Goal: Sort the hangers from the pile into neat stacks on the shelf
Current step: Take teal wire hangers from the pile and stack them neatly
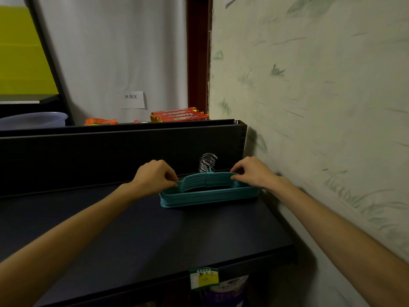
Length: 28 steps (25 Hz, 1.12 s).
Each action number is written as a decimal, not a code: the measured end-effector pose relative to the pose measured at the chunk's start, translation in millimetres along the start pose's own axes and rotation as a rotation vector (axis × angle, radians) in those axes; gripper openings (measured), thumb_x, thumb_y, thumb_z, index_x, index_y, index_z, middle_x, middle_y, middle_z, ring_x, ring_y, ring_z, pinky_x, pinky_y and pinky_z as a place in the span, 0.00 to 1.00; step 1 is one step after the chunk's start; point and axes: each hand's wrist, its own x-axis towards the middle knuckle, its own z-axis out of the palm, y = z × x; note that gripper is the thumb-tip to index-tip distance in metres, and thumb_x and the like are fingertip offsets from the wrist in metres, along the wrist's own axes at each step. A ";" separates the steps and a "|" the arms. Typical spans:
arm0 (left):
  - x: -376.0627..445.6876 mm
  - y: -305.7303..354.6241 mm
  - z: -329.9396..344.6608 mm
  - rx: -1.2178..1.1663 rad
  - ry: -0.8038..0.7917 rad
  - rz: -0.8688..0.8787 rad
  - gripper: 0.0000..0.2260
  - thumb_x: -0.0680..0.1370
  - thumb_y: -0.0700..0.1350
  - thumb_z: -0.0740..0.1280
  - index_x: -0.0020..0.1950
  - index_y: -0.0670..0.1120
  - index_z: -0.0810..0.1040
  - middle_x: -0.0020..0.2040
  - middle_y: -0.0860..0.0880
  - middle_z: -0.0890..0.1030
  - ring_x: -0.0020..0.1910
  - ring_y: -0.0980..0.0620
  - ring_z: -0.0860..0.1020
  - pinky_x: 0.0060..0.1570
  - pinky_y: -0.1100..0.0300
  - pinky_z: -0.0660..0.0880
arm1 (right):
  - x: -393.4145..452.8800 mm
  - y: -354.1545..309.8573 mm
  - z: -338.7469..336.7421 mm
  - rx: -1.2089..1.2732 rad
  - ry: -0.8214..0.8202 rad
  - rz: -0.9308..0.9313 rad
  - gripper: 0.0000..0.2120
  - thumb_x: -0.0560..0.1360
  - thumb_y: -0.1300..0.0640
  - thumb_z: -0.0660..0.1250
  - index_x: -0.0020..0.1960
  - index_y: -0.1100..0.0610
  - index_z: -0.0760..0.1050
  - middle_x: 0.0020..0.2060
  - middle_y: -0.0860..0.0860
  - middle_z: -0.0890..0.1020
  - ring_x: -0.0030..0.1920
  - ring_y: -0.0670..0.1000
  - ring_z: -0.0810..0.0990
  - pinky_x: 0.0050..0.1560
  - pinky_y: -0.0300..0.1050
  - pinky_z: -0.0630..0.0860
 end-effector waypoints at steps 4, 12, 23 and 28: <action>0.4 -5.6 -3.6 -0.003 -0.018 -0.028 0.04 0.74 0.54 0.75 0.47 0.56 0.86 0.42 0.59 0.84 0.39 0.61 0.82 0.41 0.58 0.83 | 2.7 -3.1 0.4 -0.043 0.031 -0.012 0.11 0.78 0.49 0.70 0.58 0.49 0.83 0.53 0.46 0.85 0.51 0.45 0.82 0.53 0.41 0.78; 7.1 -6.4 -4.3 -0.017 -0.100 -0.042 0.04 0.74 0.50 0.76 0.47 0.54 0.87 0.41 0.59 0.84 0.39 0.60 0.82 0.42 0.56 0.84 | 11.8 -5.1 1.1 0.002 -0.040 0.043 0.10 0.76 0.51 0.72 0.57 0.51 0.84 0.51 0.46 0.86 0.48 0.44 0.81 0.54 0.45 0.81; -16.5 -9.8 14.2 -0.134 -0.048 -0.097 0.17 0.76 0.62 0.70 0.58 0.54 0.85 0.48 0.57 0.85 0.41 0.61 0.81 0.38 0.64 0.77 | 22.1 -9.5 1.8 -0.109 -0.221 0.115 0.24 0.73 0.46 0.75 0.67 0.51 0.78 0.59 0.49 0.82 0.58 0.52 0.81 0.59 0.50 0.78; -86.7 -70.3 -11.3 -0.157 -0.058 -0.156 0.32 0.78 0.70 0.56 0.75 0.51 0.71 0.74 0.49 0.72 0.71 0.48 0.71 0.70 0.50 0.69 | -0.9 -79.7 13.5 0.227 0.243 0.159 0.34 0.75 0.44 0.72 0.75 0.56 0.67 0.72 0.53 0.71 0.74 0.55 0.67 0.73 0.52 0.64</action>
